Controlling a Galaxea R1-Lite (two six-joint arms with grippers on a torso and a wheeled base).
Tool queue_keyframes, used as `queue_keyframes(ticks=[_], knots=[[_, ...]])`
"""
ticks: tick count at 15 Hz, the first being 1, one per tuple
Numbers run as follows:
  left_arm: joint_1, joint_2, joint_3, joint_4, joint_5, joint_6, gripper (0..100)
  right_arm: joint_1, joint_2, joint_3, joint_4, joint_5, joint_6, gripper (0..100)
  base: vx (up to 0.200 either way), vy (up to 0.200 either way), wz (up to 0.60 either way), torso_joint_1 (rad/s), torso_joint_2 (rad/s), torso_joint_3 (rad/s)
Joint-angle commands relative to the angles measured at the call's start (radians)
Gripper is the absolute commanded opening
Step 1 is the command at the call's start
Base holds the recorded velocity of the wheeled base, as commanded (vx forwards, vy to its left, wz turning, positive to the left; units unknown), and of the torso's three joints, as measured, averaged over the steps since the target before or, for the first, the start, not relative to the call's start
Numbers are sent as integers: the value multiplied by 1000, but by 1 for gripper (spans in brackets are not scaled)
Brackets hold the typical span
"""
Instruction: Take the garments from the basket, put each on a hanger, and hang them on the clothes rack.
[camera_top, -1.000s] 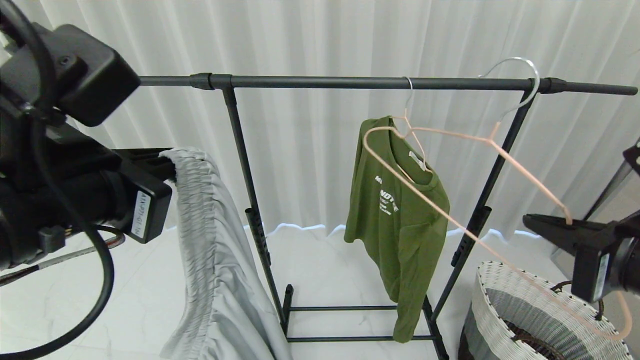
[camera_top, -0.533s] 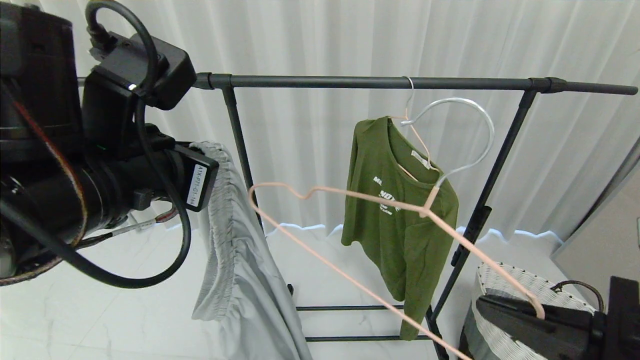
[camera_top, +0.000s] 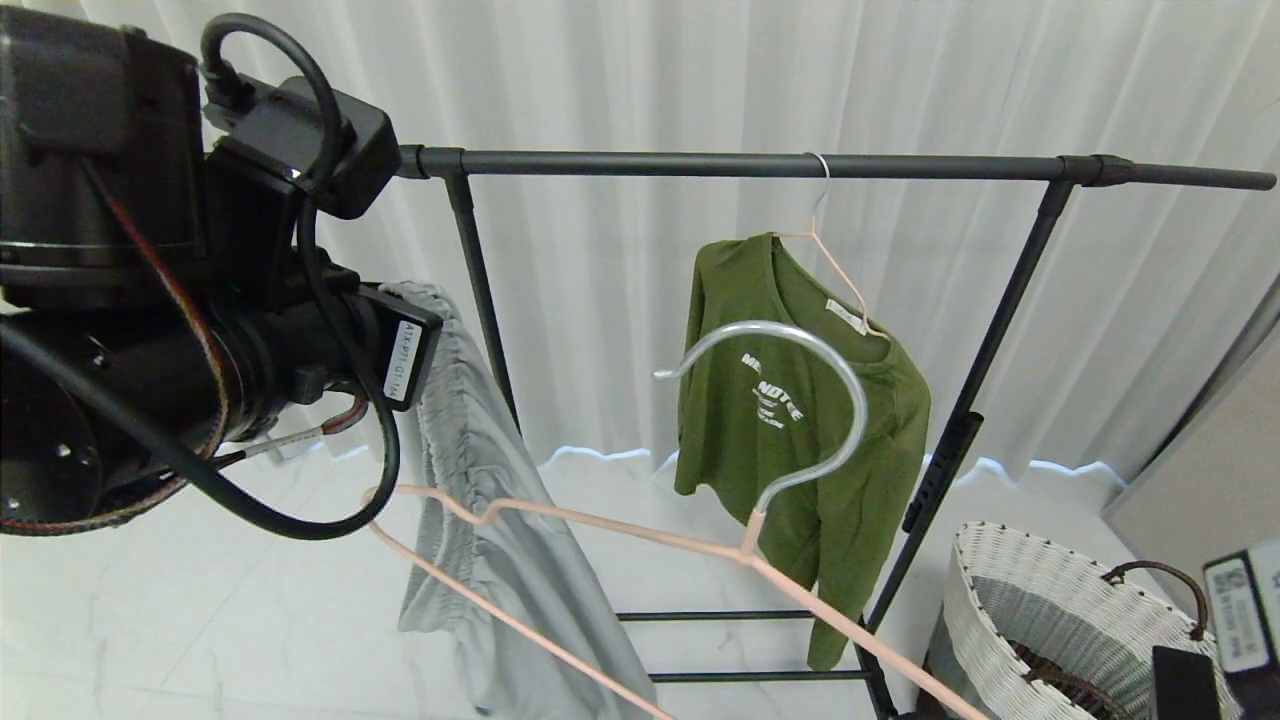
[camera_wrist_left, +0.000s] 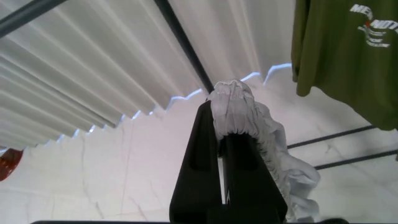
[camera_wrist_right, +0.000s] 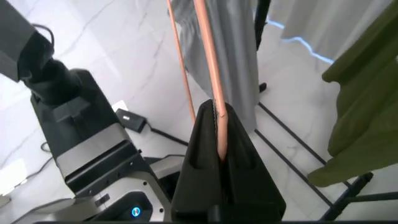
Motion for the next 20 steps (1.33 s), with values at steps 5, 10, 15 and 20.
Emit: queue_keyframes(ticks=[5, 10, 15, 20], knots=[[1, -7, 8, 2, 16, 4, 0, -157, 23, -2, -1, -8, -9, 0, 0, 0, 0, 0, 0, 0], [-26, -7, 26, 2, 18, 3, 0, -208, 52, -4, -94, -17, -9, 0, 0, 0, 0, 0, 0, 0], [-46, 4, 14, 2, 18, -57, 0, -211, 144, -5, -252, -25, -11, 0, 0, 0, 0, 0, 0, 0], [-31, 18, -24, 2, 19, -68, 0, -137, 198, -5, -266, -27, -8, 0, 0, 0, 0, 0, 0, 0]])
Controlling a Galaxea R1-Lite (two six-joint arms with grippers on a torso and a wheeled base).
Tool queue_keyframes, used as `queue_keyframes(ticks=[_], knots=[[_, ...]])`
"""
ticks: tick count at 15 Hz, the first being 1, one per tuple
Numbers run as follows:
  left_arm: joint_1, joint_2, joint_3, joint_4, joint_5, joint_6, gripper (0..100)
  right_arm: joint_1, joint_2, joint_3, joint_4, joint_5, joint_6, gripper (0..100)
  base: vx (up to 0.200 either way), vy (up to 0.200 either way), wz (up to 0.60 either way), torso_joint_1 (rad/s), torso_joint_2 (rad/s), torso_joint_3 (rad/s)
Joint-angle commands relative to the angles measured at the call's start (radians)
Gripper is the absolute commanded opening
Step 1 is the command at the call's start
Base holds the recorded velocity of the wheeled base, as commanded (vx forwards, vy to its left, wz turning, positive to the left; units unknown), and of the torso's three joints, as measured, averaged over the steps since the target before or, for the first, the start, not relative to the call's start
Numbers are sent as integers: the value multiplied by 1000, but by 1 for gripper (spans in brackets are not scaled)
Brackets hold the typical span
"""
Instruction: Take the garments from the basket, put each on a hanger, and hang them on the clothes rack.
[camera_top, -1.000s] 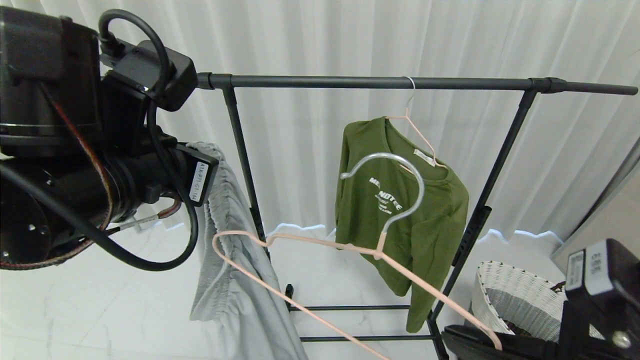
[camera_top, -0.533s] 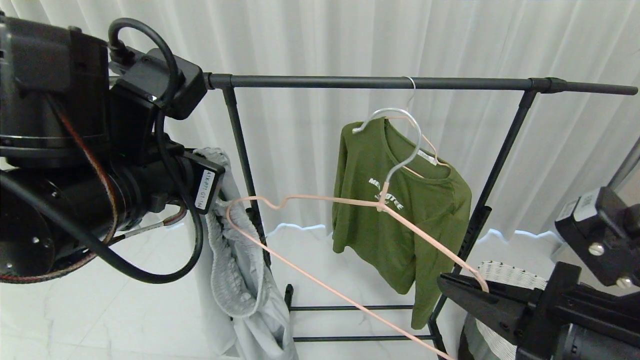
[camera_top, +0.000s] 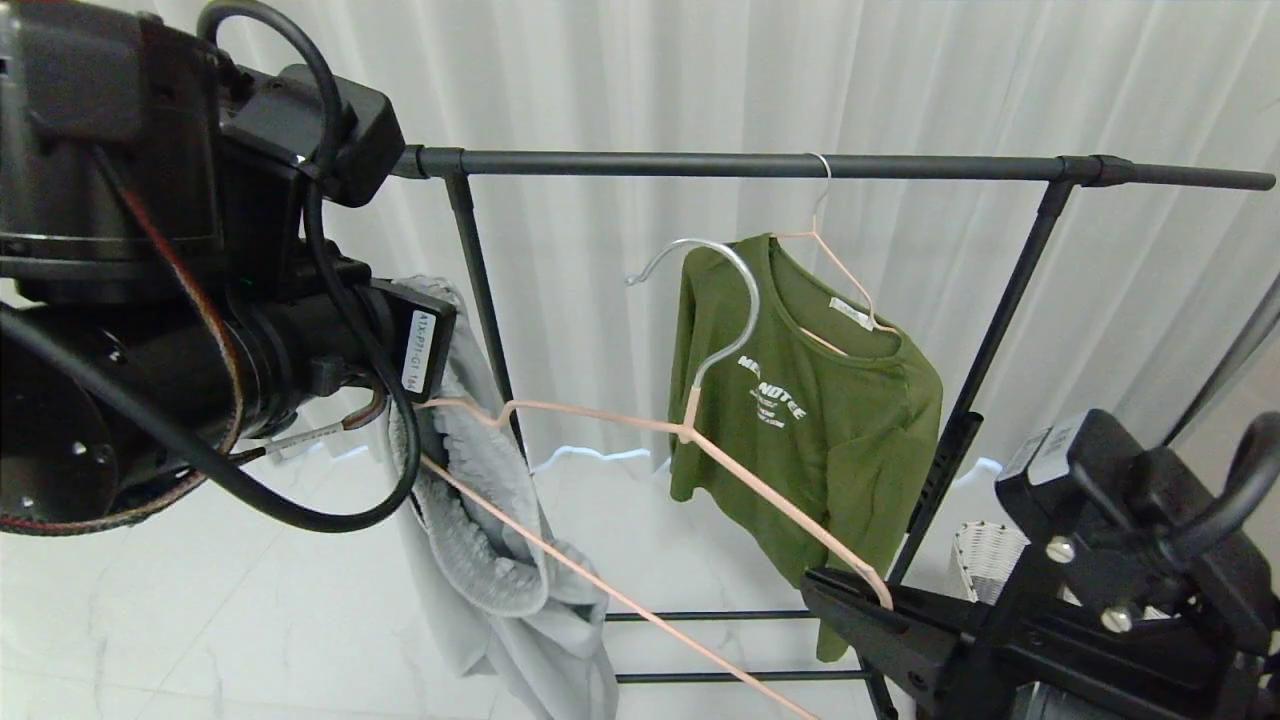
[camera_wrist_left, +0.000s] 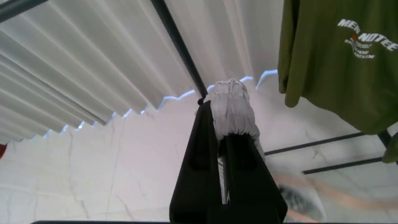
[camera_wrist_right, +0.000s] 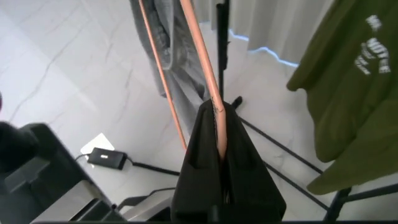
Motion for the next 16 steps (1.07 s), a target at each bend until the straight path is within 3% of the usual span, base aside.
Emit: queue_keyframes(ticks=[1, 3, 8, 16], knots=[[1, 5, -4, -1, 0, 0, 0, 12, 34, -2, -10, -1, 1, 0, 0, 0, 0, 0, 0, 0], [1, 1, 3, 2, 0, 0, 0, -6, 55, -1, -70, -41, -4, 0, 0, 0, 0, 0, 0, 0], [9, 4, 9, 7, 2, 3, 0, -37, 57, 1, -71, -152, -4, 0, 0, 0, 0, 0, 0, 0], [-22, -8, 51, 7, 11, 8, 0, -104, 57, -5, -148, -161, -16, 0, 0, 0, 0, 0, 0, 0]])
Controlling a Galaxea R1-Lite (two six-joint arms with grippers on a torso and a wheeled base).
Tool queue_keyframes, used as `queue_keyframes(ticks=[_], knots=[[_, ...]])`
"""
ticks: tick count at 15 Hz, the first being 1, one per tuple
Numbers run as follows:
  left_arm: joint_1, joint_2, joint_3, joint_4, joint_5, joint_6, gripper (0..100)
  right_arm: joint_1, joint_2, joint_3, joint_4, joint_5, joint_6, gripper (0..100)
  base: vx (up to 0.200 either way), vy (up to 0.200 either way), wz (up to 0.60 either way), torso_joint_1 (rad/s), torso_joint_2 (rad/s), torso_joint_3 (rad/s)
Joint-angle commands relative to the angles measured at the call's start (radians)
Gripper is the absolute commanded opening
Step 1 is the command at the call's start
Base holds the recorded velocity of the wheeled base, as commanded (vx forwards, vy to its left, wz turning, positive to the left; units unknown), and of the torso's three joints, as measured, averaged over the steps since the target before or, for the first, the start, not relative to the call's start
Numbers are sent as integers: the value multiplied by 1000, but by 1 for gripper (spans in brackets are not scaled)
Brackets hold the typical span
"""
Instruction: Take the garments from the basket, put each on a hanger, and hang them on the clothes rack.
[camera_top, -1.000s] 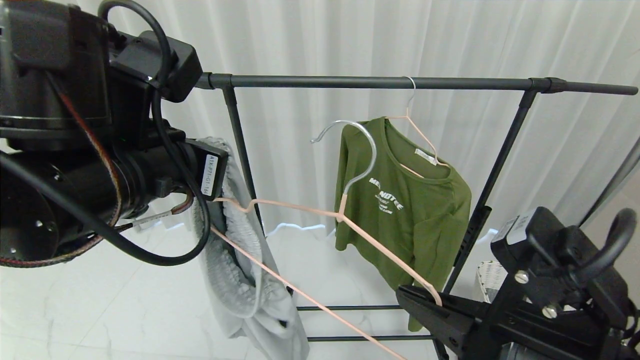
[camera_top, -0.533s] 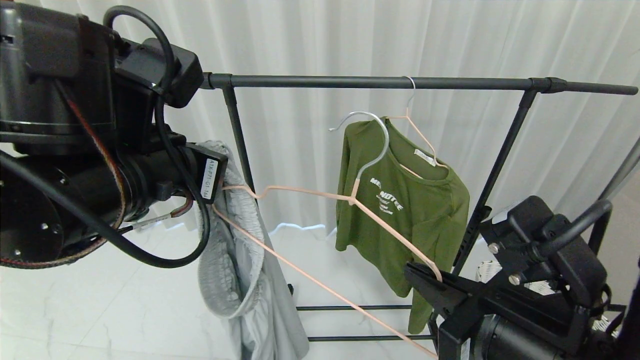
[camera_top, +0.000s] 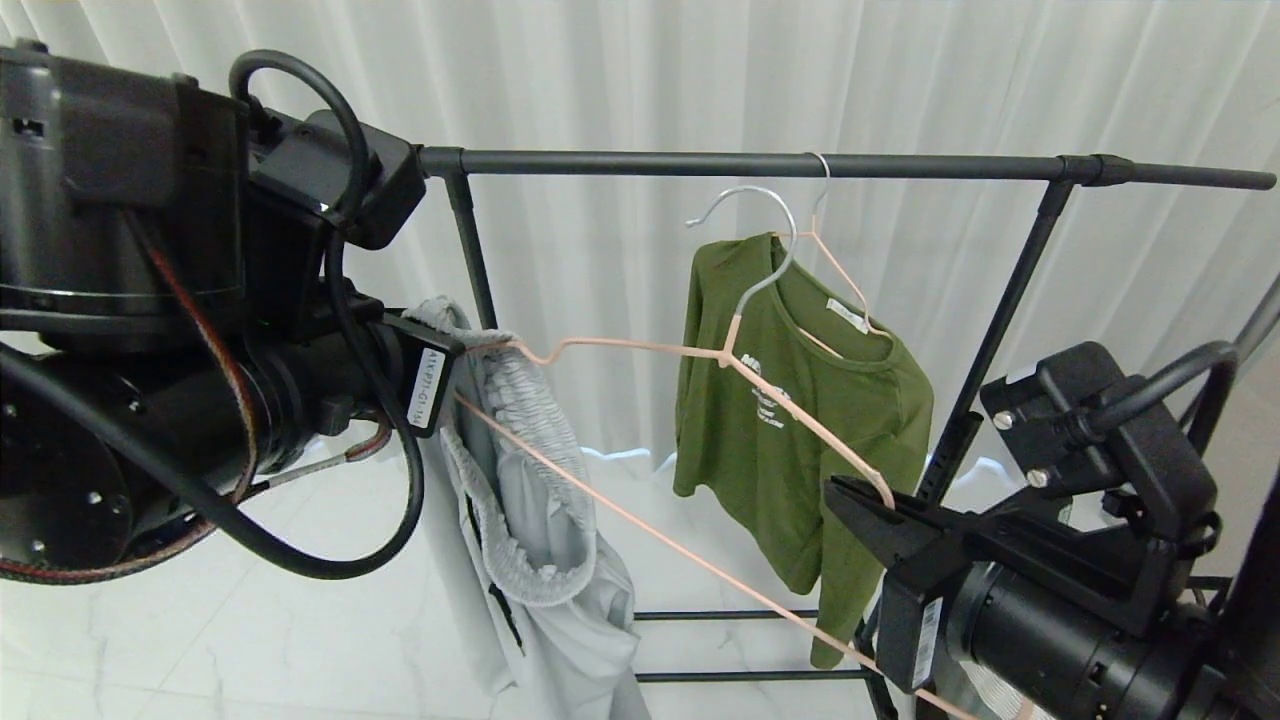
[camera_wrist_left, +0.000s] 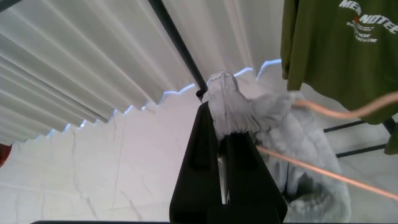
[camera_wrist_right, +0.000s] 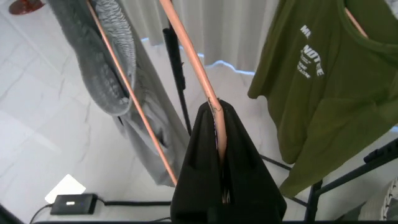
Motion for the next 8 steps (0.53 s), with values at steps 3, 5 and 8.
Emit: queue_keyframes(ticks=[3, 5, 8], knots=[[-44, -8, -3, 0, 12, 0, 0, 1, 4, -3, -4, 3, -2, 0, 0, 0, 0, 0, 0, 0], [-100, -13, -1, 0, 7, -6, 0, 30, 13, -5, -4, 6, -2, 0, 0, 0, 0, 0, 0, 0], [-162, -13, -3, -2, -1, -22, 0, 58, 40, -5, -5, 8, -2, 0, 0, 0, 0, 0, 0, 0]])
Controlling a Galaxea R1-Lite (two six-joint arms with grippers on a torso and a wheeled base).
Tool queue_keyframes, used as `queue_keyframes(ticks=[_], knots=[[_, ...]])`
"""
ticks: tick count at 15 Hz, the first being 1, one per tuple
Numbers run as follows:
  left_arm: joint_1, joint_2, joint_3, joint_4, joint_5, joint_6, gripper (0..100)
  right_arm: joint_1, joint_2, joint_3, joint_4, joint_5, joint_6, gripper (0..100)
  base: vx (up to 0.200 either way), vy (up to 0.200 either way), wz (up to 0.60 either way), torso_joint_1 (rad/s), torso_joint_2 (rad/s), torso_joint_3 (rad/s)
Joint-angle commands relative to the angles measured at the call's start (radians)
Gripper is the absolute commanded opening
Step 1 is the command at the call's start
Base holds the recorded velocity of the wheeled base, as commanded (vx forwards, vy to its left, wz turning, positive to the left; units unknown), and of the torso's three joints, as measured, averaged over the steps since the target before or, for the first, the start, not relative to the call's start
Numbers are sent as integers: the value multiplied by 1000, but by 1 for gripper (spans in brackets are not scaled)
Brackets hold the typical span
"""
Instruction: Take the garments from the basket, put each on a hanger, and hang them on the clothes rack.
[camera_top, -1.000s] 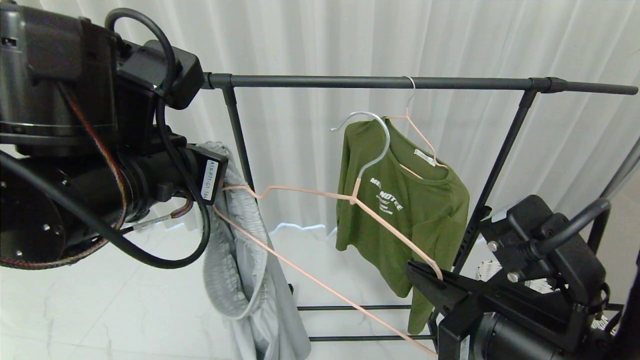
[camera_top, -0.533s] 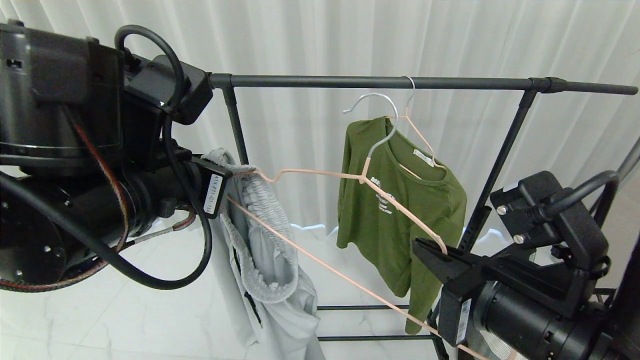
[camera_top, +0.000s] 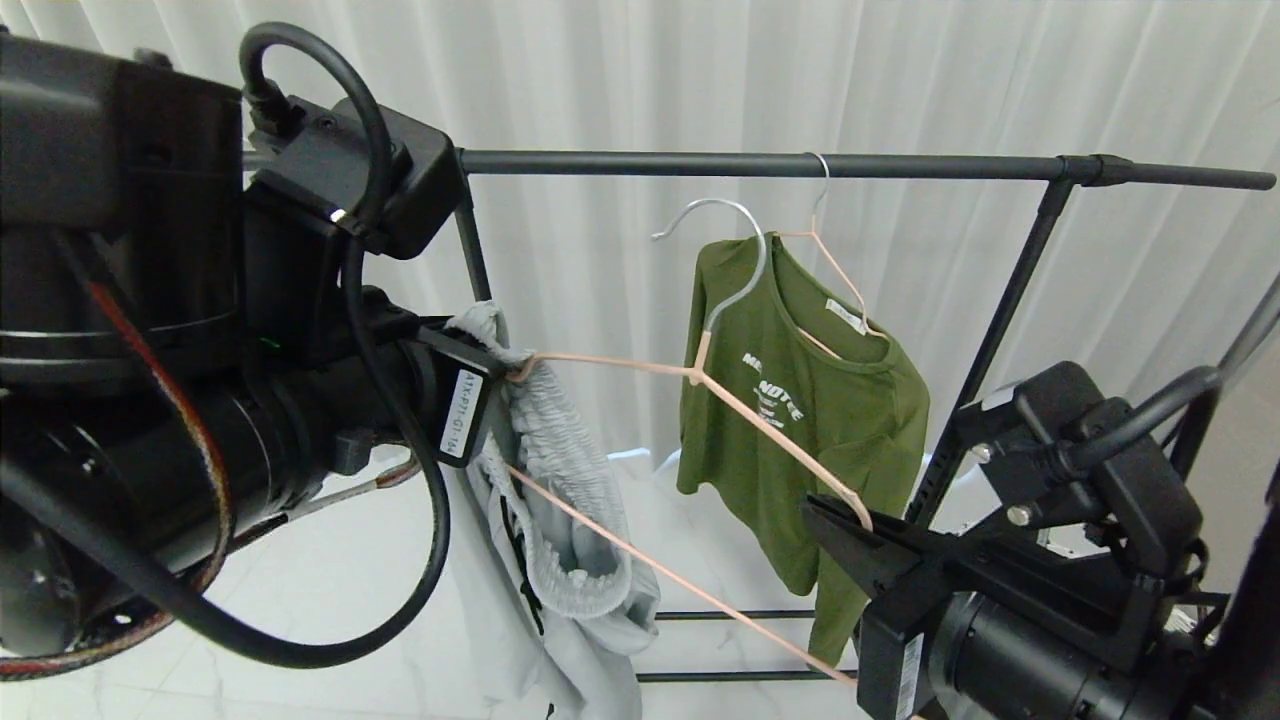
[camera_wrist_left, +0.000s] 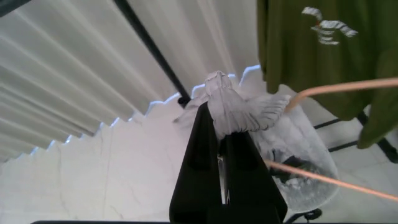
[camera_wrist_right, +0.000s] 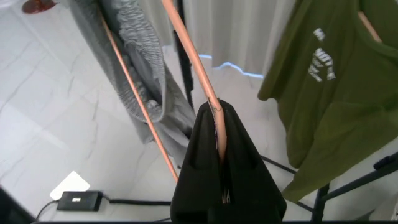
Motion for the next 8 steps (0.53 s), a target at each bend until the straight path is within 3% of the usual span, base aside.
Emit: queue_keyframes(ticks=[1, 5, 8], knots=[[-38, -2, -1, -1, -1, -9, 0, 8, 26, -2, -3, 1, 1, 0, 0, 0, 0, 0, 0, 0], [-116, -8, -17, -1, -6, -44, 0, 10, 114, 1, -125, 1, -28, 0, 0, 0, 0, 0, 0, 0], [-156, -14, -24, -1, -6, -53, 0, 7, 129, 3, -145, 3, -57, 0, 0, 0, 0, 0, 0, 0]])
